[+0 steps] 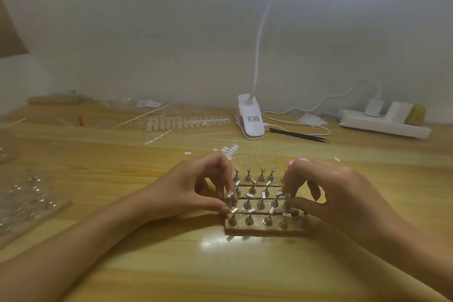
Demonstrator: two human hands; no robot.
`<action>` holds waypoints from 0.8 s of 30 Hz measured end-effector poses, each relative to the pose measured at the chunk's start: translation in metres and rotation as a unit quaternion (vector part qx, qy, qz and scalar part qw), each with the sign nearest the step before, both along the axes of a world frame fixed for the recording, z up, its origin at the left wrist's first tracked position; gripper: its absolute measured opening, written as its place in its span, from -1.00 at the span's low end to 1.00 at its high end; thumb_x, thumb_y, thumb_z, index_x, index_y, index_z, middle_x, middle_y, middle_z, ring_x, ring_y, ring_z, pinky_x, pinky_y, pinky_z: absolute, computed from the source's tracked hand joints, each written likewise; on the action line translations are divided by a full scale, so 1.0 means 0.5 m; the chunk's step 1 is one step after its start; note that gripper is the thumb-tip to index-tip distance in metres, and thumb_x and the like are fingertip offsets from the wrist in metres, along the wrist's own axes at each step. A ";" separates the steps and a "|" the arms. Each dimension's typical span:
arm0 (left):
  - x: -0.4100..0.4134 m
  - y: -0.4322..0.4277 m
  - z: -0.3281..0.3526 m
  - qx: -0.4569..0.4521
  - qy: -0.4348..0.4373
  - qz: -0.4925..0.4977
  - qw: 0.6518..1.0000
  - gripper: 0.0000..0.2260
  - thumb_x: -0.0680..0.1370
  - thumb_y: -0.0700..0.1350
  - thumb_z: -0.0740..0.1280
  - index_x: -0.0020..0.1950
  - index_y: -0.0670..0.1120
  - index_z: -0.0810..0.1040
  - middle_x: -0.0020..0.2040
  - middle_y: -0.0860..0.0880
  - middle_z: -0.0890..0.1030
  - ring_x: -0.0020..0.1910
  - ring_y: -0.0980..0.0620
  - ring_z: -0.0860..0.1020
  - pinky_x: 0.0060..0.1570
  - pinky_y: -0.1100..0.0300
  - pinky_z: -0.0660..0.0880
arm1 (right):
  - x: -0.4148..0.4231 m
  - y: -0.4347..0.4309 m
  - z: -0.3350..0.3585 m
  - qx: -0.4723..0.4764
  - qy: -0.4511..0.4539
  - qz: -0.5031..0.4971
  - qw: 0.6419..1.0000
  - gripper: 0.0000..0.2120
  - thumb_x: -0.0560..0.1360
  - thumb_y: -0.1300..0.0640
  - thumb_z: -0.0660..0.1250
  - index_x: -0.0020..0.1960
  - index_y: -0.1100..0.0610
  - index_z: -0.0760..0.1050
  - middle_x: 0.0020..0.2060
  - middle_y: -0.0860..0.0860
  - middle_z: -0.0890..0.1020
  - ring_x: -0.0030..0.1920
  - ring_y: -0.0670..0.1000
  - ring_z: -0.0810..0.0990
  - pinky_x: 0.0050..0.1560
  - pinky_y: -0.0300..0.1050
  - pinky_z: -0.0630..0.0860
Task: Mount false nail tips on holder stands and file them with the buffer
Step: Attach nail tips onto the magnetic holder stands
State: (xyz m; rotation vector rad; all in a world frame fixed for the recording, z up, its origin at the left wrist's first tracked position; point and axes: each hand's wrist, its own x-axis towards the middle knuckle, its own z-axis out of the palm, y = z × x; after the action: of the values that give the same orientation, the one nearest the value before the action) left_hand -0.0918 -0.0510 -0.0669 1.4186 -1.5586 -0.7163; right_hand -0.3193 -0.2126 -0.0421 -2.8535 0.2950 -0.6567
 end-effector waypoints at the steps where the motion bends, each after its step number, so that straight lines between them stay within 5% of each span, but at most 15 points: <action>1: -0.002 0.000 -0.001 -0.003 -0.002 0.003 1.000 -0.68 0.44 -0.19 0.53 -0.04 0.13 0.47 -0.06 -0.07 0.68 -0.17 0.09 0.60 -0.27 0.36 0.47 | 0.001 -0.001 0.000 0.003 0.005 -0.002 1.000 -0.58 0.35 0.15 0.61 -0.06 -0.17 0.42 -0.21 -0.25 0.58 -0.34 -0.08 0.47 -0.31 0.07 0.55; 4: -0.006 0.001 0.001 -0.012 -0.024 0.022 0.999 -0.71 0.46 -0.24 0.51 -0.06 0.06 0.45 -0.10 -0.07 0.69 -0.21 0.14 0.62 -0.33 0.38 0.41 | -0.005 -0.009 0.019 0.024 0.051 0.008 0.998 -0.61 0.37 0.06 0.59 -0.04 -0.24 0.42 -0.11 -0.26 0.61 -0.28 -0.05 0.50 -0.19 0.05 0.59; 9: -0.014 0.004 0.010 -0.045 -0.117 0.042 0.991 -0.67 0.46 -0.21 0.51 -0.07 0.09 0.40 -0.15 0.02 0.68 -0.11 0.02 0.65 -0.33 0.22 0.34 | 0.019 0.006 0.072 0.075 -0.012 0.074 0.994 -0.88 0.39 0.02 0.50 -0.14 -0.17 0.60 -0.20 -0.22 0.65 -0.31 -0.12 0.52 -0.32 -0.48 0.38; 17: -0.016 0.005 0.018 -0.036 -0.061 0.044 0.996 -0.68 0.46 -0.25 0.49 0.08 -0.07 0.41 -0.12 -0.05 0.67 -0.15 0.12 0.62 -0.31 0.05 0.47 | 0.123 0.088 0.045 0.135 0.029 0.101 0.985 -0.76 0.39 0.15 0.59 -0.24 -0.13 0.59 -0.29 -0.21 0.59 -0.30 -0.11 0.50 -0.21 -0.01 0.52; 24: -0.013 0.005 0.019 -0.048 -0.043 0.061 0.996 -0.65 0.44 -0.14 0.51 0.08 -0.04 0.40 -0.12 -0.06 0.67 -0.16 0.12 0.61 -0.30 0.00 0.47 | 0.128 0.094 0.038 0.133 0.010 0.060 0.989 -0.77 0.38 0.14 0.58 -0.17 -0.12 0.57 -0.24 -0.26 0.61 -0.27 -0.15 0.51 -0.29 -0.31 0.40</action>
State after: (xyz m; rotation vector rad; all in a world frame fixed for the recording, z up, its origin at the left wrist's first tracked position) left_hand -0.0981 -0.0486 -0.0572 1.4765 -1.5358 -0.5071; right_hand -0.2554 -0.1657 -0.0231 -2.6002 0.1952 -0.5226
